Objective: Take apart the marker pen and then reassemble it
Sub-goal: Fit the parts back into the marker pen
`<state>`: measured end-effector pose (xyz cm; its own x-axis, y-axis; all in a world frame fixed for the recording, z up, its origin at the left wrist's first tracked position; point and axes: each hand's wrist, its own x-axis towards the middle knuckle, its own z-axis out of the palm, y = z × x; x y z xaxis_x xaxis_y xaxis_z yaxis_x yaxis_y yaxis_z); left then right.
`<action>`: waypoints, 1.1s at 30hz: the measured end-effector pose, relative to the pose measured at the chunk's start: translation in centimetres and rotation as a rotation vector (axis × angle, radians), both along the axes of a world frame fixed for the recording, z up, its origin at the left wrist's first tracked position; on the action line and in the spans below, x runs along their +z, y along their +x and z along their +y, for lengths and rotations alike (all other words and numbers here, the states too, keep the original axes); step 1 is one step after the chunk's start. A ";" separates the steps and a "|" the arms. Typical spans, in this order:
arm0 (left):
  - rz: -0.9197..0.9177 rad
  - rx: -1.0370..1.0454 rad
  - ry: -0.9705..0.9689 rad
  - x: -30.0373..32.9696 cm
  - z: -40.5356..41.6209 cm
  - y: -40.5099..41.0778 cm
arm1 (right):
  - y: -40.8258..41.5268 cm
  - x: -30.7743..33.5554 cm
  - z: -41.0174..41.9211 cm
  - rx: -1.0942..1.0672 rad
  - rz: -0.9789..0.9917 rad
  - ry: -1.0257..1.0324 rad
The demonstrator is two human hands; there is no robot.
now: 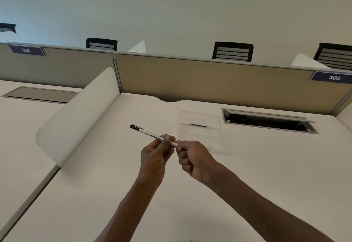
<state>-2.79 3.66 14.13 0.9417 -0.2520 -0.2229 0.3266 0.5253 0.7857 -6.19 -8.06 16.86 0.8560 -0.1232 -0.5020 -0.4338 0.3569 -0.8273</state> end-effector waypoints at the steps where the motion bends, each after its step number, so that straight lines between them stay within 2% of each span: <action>1: -0.008 -0.002 0.010 -0.1 0.0 0.0 | 0.1 0.1 -0.2 -0.013 0.057 0.099; 4: -0.011 -0.007 0.030 -0.3 -0.3 0.0 | 0.4 0.2 -0.3 -0.026 0.130 0.219; 7: 0.005 0.000 0.020 -0.4 -0.6 0.0 | 0.3 0.0 -0.5 0.008 0.079 0.075; 10: 0.029 0.010 0.006 -0.3 -0.9 0.1 | 0.0 0.2 -0.8 0.104 -0.055 -0.355; 14: 0.070 0.015 0.001 0.1 -1.3 0.1 | -0.2 -0.5 -1.4 0.204 -0.357 -1.347; 15: 0.084 0.019 -0.002 0.1 -1.3 0.1 | -0.3 -1.0 -1.6 0.219 -0.436 -1.536; 17: 0.098 0.023 0.000 0.1 -1.3 0.2 | -0.5 -1.6 -2.0 0.230 -0.589 -1.730; 20: 0.112 0.012 -0.003 0.1 -1.3 0.3 | -0.6 -2.1 -2.9 0.264 -0.727 -1.876; 23: 0.132 0.006 -0.028 0.1 -1.3 0.1 | -0.5 -2.3 -3.1 0.244 -0.746 -1.899; 26: 0.116 0.003 -0.048 0.5 -1.3 0.0 | -0.5 -2.4 -2.5 0.141 -0.753 -1.760; 30: 0.062 0.010 -0.089 1.0 -1.3 0.0 | -0.3 -1.9 -0.9 0.006 -0.634 -1.270; 33: 0.035 0.019 -0.100 0.9 -1.2 0.0 | -0.2 -0.5 0.1 -0.045 -0.402 -0.839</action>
<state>-2.83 2.42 15.07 0.9385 -0.2571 -0.2306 0.3424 0.6065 0.7176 -6.35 -7.98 16.31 0.9320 -0.3484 0.0998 -0.0586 -0.4166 -0.9072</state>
